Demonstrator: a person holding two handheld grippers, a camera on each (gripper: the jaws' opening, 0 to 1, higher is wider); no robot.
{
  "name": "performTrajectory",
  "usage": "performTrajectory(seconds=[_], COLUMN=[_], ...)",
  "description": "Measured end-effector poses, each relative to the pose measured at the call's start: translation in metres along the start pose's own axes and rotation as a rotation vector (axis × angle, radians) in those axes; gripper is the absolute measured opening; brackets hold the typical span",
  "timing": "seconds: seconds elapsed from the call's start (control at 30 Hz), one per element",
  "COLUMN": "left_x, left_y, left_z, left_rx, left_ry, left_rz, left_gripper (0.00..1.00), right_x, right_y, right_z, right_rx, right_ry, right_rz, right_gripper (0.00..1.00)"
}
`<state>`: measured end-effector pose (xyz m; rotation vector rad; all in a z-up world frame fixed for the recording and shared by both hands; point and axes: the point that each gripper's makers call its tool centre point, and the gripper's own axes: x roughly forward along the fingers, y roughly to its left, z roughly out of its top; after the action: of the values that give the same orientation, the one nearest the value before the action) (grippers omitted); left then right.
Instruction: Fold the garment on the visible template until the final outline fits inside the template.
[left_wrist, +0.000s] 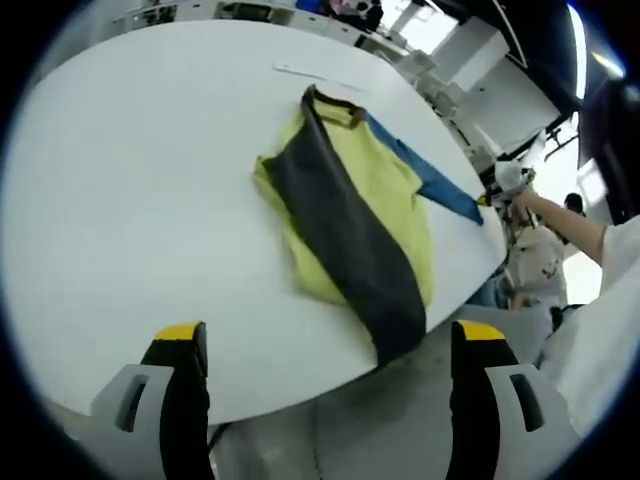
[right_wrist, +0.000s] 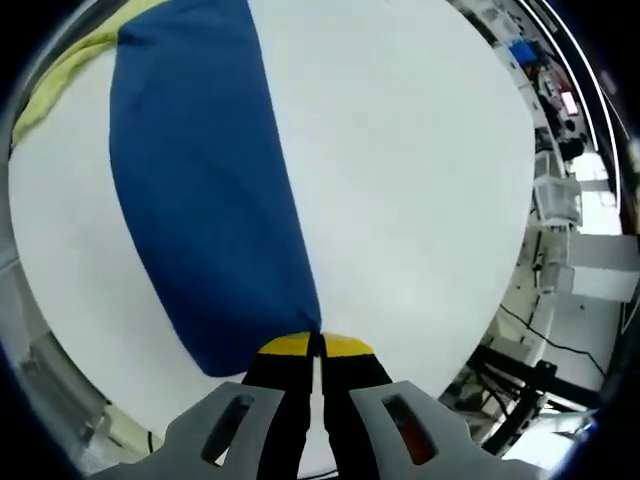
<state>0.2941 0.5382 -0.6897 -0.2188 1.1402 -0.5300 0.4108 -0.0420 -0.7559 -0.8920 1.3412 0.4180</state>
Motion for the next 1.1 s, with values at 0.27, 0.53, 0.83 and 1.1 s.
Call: performTrajectory(seconds=[0.27,0.53,0.83,1.1], left_x=[0.003,0.007,0.010,0.012], left_y=[0.004,0.006,0.008,0.007], left_z=[-0.002,-0.001,0.001,0.002], left_rx=[-0.011,-0.016,-0.017,-0.015], left_ry=[0.011,0.020,0.027,0.033], left_rz=[0.004,0.002,0.005,0.002], left_gripper=[0.97,0.97,0.97,0.98], right_x=[0.006,0.012,0.013,0.015], right_y=[-0.011,-0.022,-0.031,-0.039], right_z=[0.002,0.003,0.003,0.003], right_rx=[-0.001,-0.003,0.011,0.024], right_ry=[0.010,0.014,0.013,0.011], right_rz=[-0.007,-0.012,-0.020,-0.026], right_gripper=[0.03,0.03,0.03,0.03])
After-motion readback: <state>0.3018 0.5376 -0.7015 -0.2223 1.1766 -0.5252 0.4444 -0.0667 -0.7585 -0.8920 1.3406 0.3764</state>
